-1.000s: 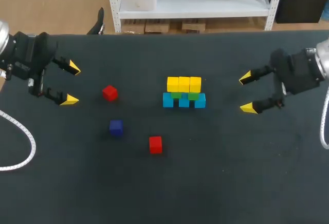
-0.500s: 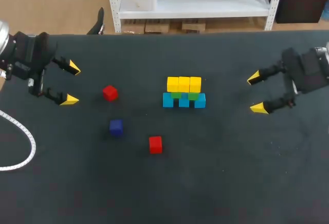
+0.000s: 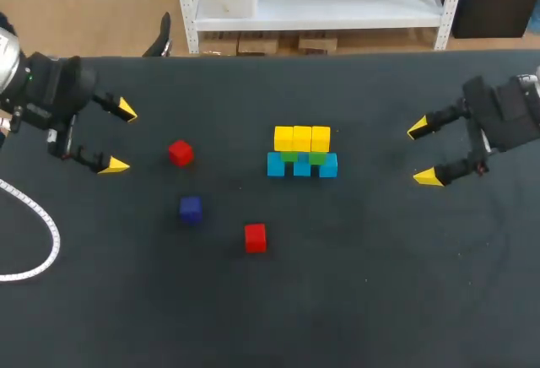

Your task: Place the blue cubes, place green cubes on the blue cubes, place the yellow cubes on the green cubes, then place the red cubes on the yellow cubes, and place purple cube on the red cubes.

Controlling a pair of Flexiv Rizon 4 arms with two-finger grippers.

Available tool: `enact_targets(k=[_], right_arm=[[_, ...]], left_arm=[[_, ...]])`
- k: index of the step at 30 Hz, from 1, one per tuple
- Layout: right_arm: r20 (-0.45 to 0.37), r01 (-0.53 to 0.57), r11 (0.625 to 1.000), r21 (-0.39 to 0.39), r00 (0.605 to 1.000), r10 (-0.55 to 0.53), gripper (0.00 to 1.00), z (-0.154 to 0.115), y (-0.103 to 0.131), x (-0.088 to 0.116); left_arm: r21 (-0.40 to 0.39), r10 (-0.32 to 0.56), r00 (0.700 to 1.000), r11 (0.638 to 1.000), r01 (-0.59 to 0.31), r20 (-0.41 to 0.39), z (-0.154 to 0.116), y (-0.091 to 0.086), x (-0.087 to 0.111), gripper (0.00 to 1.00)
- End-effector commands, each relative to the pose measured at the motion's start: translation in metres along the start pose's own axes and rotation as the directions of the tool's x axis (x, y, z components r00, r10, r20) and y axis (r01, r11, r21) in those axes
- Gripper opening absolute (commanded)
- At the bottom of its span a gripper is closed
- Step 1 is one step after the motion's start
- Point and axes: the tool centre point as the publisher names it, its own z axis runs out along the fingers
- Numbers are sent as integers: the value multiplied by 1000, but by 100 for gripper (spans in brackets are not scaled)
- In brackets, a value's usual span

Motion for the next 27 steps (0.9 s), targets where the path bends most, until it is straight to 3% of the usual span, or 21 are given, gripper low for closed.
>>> enact_targets(k=[1, 7, 15, 27], right_arm=[[2, 1, 1000, 1, 1000, -1, 100, 0, 0, 1], [2, 1, 1000, 1, 1000, -1, 100, 0, 0, 1], [2, 1, 1000, 1, 1000, -1, 100, 0, 0, 1], [2, 1, 1000, 1, 1000, -1, 100, 0, 0, 1]], left_arm=[[91, 181, 983, 979, -181, 8, 15, 25, 0, 100], [215, 380, 925, 904, -369, -8, 34, 42, -3, 100], [334, 578, 815, 759, -559, 51, 60, 55, 0, 100], [439, 740, 661, 556, -705, 125, 84, 62, 11, 100]])
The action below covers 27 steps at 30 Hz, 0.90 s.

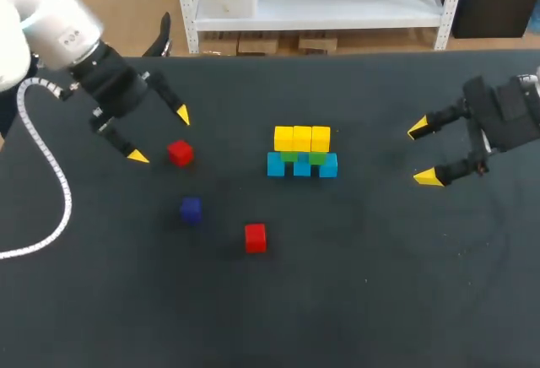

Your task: Place the blue cubes, place green cubes on the blue cubes, place the yellow cubes on the green cubes, then place the red cubes on the yellow cubes, and place purple cube on the red cubes.

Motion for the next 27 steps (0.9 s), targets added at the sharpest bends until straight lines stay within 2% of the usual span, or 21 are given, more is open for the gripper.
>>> enact_targets(k=[1, 6, 15, 27], right_arm=[[3, 1, 1000, 0, 1000, -1, 100, 0, 0, 0], [3, 1, 1000, 0, 1000, -1, 100, 0, 0, 0], [3, 1, 1000, 0, 1000, -1, 100, 0, 0, 0], [3, 1, 1000, 0, 1000, -1, 100, 0, 0, 0]], left_arm=[[209, 88, 996, 974, -93, 31, 9, 8, 14, 100], [239, 92, 995, 966, -96, 28, 22, 7, 25, 100], [209, -15, 1000, 978, 18, -16, 42, 7, 43, 100], [215, -62, 997, 974, 70, -41, 46, 2, 46, 100]])
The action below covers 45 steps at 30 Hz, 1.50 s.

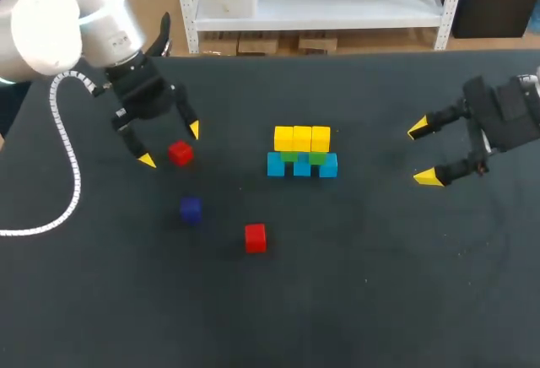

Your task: Place the blue cubes, place green cubes on the blue cubes, place the yellow cubes on the green cubes, then place the red cubes on the yellow cubes, and place purple cube on the red cubes.

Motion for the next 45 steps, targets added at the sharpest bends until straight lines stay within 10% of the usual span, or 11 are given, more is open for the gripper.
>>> enact_targets(k=[1, 13, 18, 26, 29, 38, 45], right_arm=[[3, 1, 1000, 0, 1000, -1, 100, 0, 0, 0], [3, 1, 1000, 0, 1000, -1, 100, 0, 0, 0], [3, 1, 1000, 0, 1000, -1, 100, 0, 0, 0], [3, 1, 1000, 0, 1000, -1, 100, 0, 0, 0], [3, 1, 1000, 0, 1000, -1, 100, 0, 0, 0], [3, 1, 1000, 0, 1000, -1, 100, 0, 0, 0], [3, 1, 1000, 0, 1000, -1, 100, 0, 0, 0]], left_arm=[[16, -21, 1000, 1000, 21, -7, 0, 2, 2, 100], [-4, -86, 996, 996, 86, -19, 1, 10, 4, 100], [8, -73, 997, 997, 74, -21, 3, 11, 2, 53], [23, -70, 997, 997, 71, -24, 6, 8, 1, 33], [26, -73, 997, 997, 74, -24, 6, 6, -1, 0], [-6, -195, 980, 981, 195, -47, -13, -3, -16, 0], [-151, -480, 876, 863, 482, 51, -51, -4, -44, 0]])
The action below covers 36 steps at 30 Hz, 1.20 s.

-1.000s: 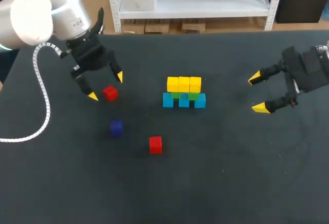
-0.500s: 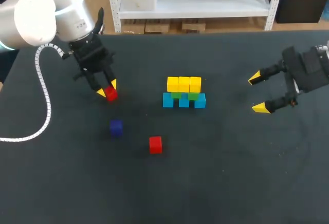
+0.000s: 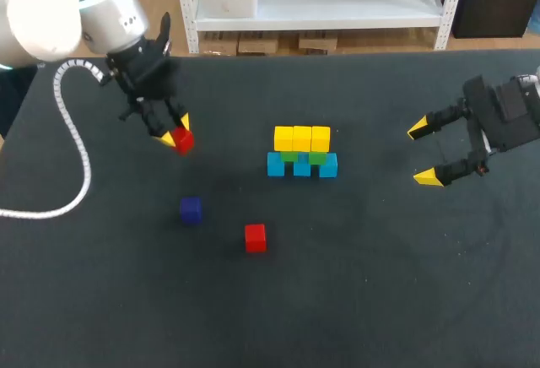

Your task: Place the blue cubes, place green cubes on the blue cubes, place the yellow cubes on the green cubes, then place the red cubes on the yellow cubes, and place purple cube on the red cubes.

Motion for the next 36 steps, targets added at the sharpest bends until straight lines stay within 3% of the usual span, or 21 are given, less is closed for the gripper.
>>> enact_targets(k=[1, 7, 12, 16, 27, 36], right_arm=[[3, 1, 1000, 0, 1000, -1, 100, 0, 0, 0], [3, 1, 1000, 0, 1000, -1, 100, 0, 0, 0], [3, 1, 1000, 0, 1000, -1, 100, 0, 0, 0], [3, 1, 1000, 0, 1000, -1, 100, 0, 0, 0], [3, 1, 1000, 0, 1000, -1, 100, 0, 0, 0], [3, 1, 1000, 0, 1000, -1, 100, 0, 0, 0]], left_arm=[[-141, -196, 979, 969, 202, 56, -24, -21, -19, 0], [-243, -375, 920, 888, 391, 111, -50, -22, -49, 0], [-290, -459, 880, 831, 475, 123, -63, -18, -81, 0], [-314, -500, 862, 807, 499, 85, -65, -10, -105, 0], [-348, -482, 874, 810, 472, 61, -60, 14, -154, 0], [-303, -435, 899, 851, 429, 49, -43, 28, -182, 0]])
